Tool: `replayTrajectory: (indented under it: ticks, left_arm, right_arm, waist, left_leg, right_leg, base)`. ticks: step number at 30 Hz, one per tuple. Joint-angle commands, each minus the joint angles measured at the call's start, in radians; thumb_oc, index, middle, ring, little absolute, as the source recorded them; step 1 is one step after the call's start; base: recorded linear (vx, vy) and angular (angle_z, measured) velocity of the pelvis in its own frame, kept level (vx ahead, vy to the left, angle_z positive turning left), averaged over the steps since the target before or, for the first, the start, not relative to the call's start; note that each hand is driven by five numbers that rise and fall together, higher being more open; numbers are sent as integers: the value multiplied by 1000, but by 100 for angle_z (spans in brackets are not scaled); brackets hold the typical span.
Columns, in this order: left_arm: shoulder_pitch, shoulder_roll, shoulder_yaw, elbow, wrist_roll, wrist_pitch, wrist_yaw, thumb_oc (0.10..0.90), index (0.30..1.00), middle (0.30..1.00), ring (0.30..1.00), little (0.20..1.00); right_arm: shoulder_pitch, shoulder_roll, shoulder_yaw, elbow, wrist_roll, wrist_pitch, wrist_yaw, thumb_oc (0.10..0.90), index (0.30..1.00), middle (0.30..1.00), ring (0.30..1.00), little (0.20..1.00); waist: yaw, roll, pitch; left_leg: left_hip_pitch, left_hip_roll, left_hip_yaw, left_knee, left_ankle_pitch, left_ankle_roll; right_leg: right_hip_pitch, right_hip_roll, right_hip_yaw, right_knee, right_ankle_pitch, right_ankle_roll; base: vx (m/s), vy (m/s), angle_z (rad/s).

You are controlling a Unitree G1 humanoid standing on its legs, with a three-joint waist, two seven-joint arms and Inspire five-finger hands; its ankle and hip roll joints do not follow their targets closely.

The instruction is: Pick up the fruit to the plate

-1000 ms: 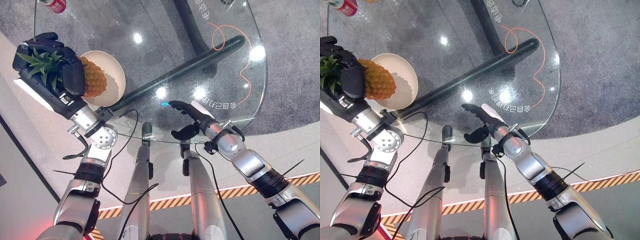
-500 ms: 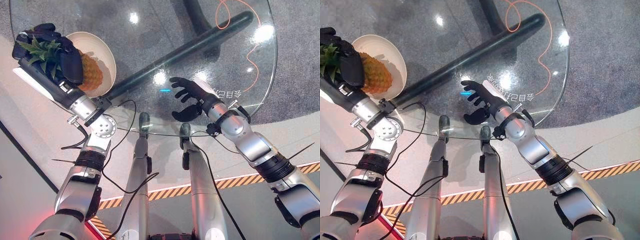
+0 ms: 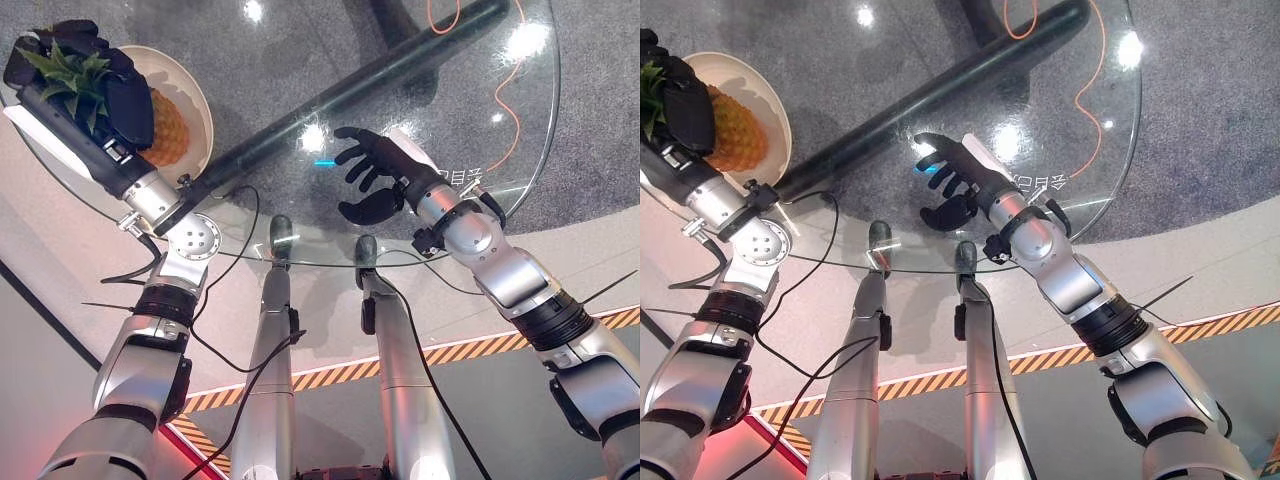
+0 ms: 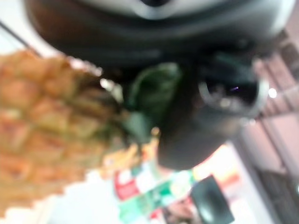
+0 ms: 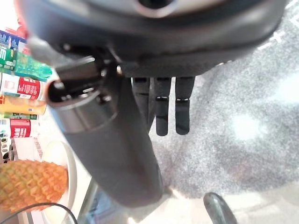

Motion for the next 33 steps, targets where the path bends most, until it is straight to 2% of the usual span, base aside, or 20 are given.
replayTrajectory:
  ticks: [1, 9, 16, 25, 33]
  left_arm:
    - [-97, 96, 12, 6, 70, -33, 102, 100, 300, 300, 300, 200]
    - [-128, 134, 3, 27, 67, -20, 124, 100, 300, 300, 300, 200]
    - [-127, 129, 2, 36, 33, -20, 105, 100, 300, 300, 300, 200]
    - [-118, 102, 8, 74, -82, -69, 67, 100, 300, 300, 300, 200]
    - [-122, 86, 8, 89, -97, -64, 25, 100, 300, 300, 300, 200]
  right_arm:
    - [51, 38, 50, 12, 32, -6, 17, 800, 900, 900, 900, 900]
    - [39, 17, 49, 11, 38, -14, 23, 800, 900, 900, 900, 900]
    - [40, 17, 47, 8, 40, -14, 24, 800, 900, 900, 900, 900]
    - [27, 33, 67, 35, 57, -35, 8, 800, 900, 900, 900, 900]
    - [2, 54, 89, 52, 79, -53, -15, 800, 900, 900, 900, 900]
  waist:
    - [13, -15, -24]
    - [9, -10, -24]
    - [10, -11, -24]
    - [11, -25, -24]
    - [16, -48, -24]
  left_leg:
    - [-19, -103, 57, 195, -167, 49]
    - [-53, -103, 58, 207, -169, 47]
    - [-70, -105, 56, 217, -172, 45]
    - [-73, -109, 48, 216, -172, 41]
    - [-72, -111, 36, 213, -164, 41]
  right_leg:
    - [-4, 42, -63, -171, 152, 56]
    - [-39, 43, -64, -159, 154, 55]
    - [-51, 43, -63, -156, 156, 57]
    - [-49, 47, -70, -165, 161, 59]
    - [-38, 54, -81, -175, 174, 62]
  base:
    - [0, 0, 0]
    - [-1, 8, 0]
    - [0, 0, 0]
    - [0, 0, 0]
    - [-8, -43, 3]
